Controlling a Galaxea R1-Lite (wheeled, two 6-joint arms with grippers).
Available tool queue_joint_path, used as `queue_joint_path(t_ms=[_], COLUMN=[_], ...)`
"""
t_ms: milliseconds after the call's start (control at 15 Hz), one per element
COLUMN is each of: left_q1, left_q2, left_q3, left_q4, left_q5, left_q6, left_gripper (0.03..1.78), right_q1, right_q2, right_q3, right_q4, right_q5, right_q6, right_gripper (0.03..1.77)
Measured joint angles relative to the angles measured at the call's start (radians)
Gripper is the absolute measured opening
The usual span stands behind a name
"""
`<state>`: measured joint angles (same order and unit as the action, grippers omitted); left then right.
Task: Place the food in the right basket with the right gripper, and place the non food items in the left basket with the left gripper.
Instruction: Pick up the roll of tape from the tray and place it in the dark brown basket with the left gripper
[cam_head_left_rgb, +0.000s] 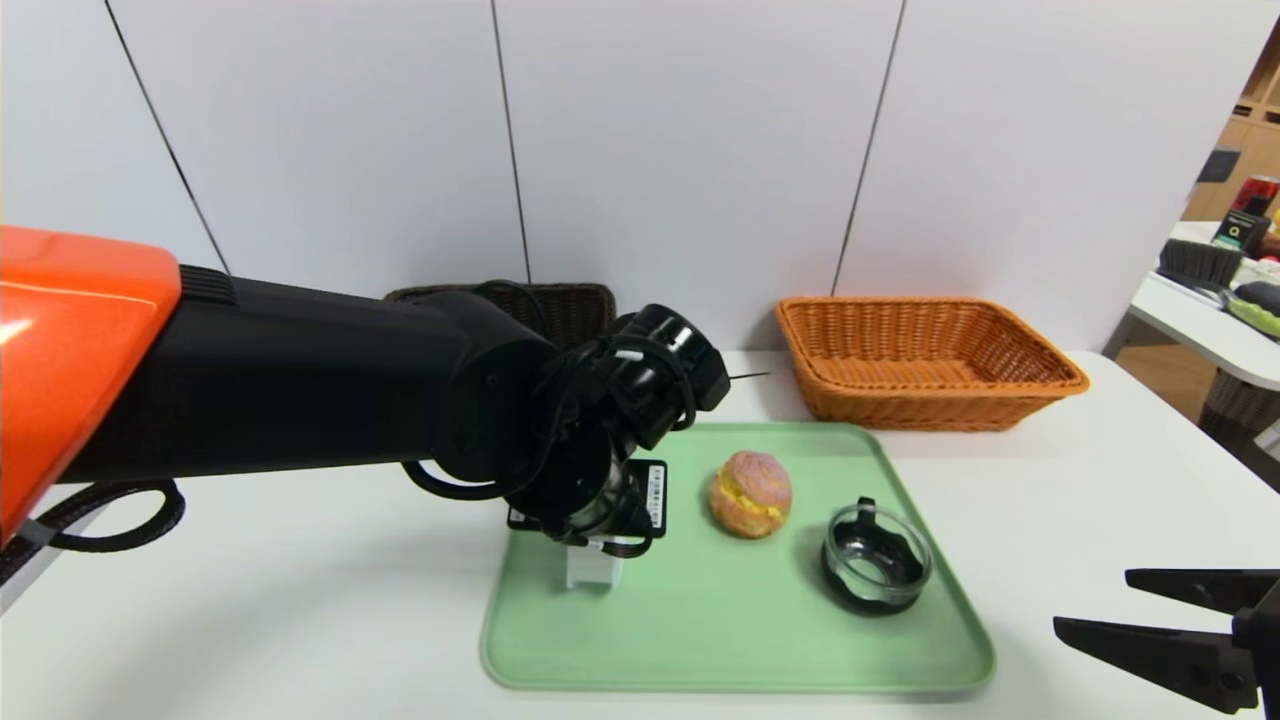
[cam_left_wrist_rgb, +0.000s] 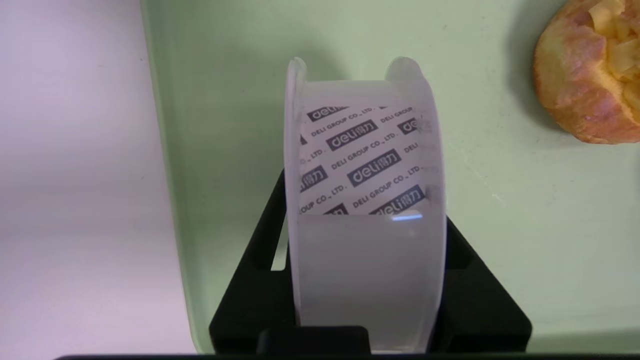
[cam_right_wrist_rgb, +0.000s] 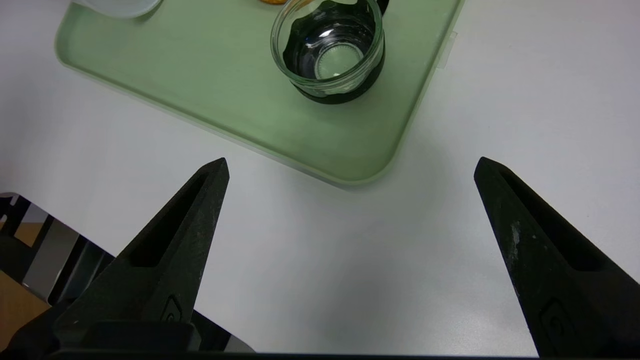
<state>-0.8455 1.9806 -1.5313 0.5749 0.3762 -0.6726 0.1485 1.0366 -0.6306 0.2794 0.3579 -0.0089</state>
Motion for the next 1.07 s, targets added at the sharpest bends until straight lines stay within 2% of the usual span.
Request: queue_joint_path(t_ms=[267, 467, 733, 1067], left_q1=[0.005, 0.031, 0.141, 0.323], left_q2=[-0.037, -0.086, -0.128, -0.106], left_q3=[-0.007, -0.021, -0.108, -0.256], left_q4=[-0.001, -0.011, -0.017, -0.089], left_q5=[0.007, 0.008, 0.003, -0.067], left_q6=[0.008, 0.053, 0.166, 0.391], left_gripper=[0.59, 0.59, 0.59, 0.59], right_q1=[0.0, 0.0, -0.001, -0.003], right_q2=[-0.001, -0.002, -0.013, -0.019], right_q3=[0.001, 0.003, 0.017, 0.023], right_q4=[0.0, 0.0, 0.001, -0.001], right_q5=[-0.001, -0.005, -0.007, -0.007], right_q6=[0.001, 0.002, 0.004, 0.004], right_gripper=[1.7, 1.7, 1.7, 1.7])
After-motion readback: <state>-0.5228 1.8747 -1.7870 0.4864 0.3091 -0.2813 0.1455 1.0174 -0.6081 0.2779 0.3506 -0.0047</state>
